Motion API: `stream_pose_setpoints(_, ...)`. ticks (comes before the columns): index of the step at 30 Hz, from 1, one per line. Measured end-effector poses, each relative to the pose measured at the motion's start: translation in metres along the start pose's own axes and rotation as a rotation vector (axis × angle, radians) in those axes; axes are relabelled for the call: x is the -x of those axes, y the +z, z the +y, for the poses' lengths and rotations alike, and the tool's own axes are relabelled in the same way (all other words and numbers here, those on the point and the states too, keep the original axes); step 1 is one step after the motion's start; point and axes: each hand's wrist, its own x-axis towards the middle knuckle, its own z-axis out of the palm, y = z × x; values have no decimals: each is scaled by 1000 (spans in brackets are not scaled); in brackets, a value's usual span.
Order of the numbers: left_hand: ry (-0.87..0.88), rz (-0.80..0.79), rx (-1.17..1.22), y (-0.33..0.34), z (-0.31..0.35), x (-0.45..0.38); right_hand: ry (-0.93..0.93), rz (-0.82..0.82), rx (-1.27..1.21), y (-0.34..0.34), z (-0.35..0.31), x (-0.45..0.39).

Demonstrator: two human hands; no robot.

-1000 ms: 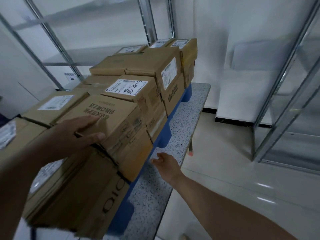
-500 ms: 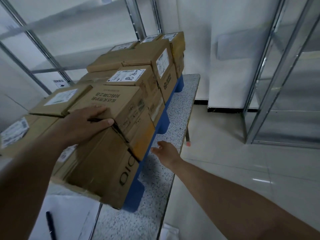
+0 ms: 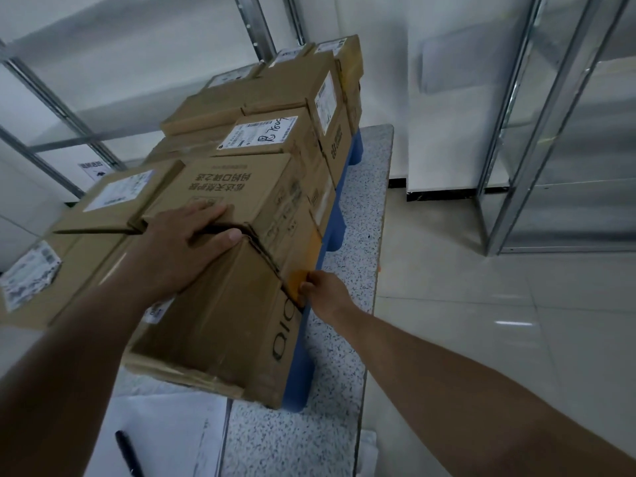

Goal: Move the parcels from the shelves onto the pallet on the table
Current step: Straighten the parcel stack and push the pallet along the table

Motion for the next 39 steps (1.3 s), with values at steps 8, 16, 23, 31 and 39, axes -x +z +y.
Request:
stream_pose_setpoints(8, 17, 15, 20, -4, 12, 9, -23, -1, -90, -3, 6, 7)
stream_pose_setpoints(16, -102, -66, -101, -17, -4, 75, -71, -18, -191, 22, 42, 75)
stream_pose_setpoints(23, -76, -136, -159, -13, -25, 99, -97, -96, -292, 58, 47, 101)
stream_pose_setpoints(31, -23, -47, -188, -7, -22, 102, -88, -36, -317, 69, 44, 103)
stream_pose_setpoints(39, -11, -29, -218, -9, -22, 102, -65, 5, -274, 74, 36, 105)
